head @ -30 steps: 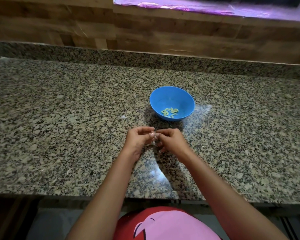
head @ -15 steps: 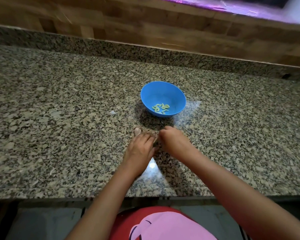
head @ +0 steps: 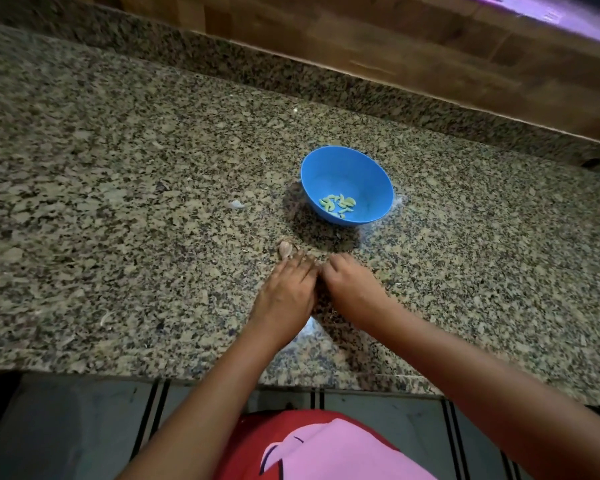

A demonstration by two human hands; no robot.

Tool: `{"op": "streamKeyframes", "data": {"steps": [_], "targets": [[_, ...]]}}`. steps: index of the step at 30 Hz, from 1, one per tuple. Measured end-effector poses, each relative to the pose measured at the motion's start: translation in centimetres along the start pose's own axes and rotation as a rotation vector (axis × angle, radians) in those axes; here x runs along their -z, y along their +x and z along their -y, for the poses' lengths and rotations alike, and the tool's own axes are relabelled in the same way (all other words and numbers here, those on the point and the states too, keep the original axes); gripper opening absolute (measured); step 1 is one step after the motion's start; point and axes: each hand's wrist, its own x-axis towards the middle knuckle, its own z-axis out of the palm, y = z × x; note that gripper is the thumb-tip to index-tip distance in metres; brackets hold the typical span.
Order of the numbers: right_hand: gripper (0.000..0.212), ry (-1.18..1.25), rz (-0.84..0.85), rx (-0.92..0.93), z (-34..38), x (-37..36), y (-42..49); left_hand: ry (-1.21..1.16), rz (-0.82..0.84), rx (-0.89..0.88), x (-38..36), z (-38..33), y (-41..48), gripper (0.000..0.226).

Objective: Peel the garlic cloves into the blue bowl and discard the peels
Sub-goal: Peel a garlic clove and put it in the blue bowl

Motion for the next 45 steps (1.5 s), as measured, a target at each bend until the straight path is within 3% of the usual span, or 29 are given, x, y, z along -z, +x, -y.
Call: {"op": "streamKeyframes", "data": {"steps": [3, 7, 9, 12, 18, 26, 39, 45], "targets": [[0.010, 0.413, -0.122, -0.405, -0.2, -0.2, -0.8, -0.095, -0.045, 0.004, 0.5, -0.2, 0.2, 0.039], [0.012, 1.179, -0.237, -0.834, 0.8, 1.0, -0.7, -0.454, -0.115, 0.198, 2.3, -1.1, 1.3, 0.028], [0.012, 1.405, -0.272, -0.853, 1.4, 1.7, -0.6, -0.589, -0.162, 0.308, 3.0, -1.7, 2.0, 0.018], [0.018, 1.528, -0.275, -0.811, 2.4, 2.7, -0.7, -0.697, -0.179, 0.397, 3.4, -2.1, 2.5, 0.009], [0.017, 1.839, -0.293, -0.826, 2.0, 3.3, -1.6, -0.758, -0.152, 0.338, 4.2, -2.5, 2.7, 0.007], [0.008, 1.995, -0.219, -0.922, 0.8, 4.4, -2.4, -0.614, -0.101, 0.099, 4.8, -2.4, 3.0, 0.007], [0.003, 2.005, -0.153, -0.890, 0.5, 5.6, -2.4, -0.836, -0.182, 0.190, 5.3, -3.5, 3.1, 0.018], [0.009, 2.054, -0.116, -0.847, 0.1, 5.6, -2.5, -0.811, -0.131, 0.165, 5.3, -3.5, 3.7, 0.018]]}}
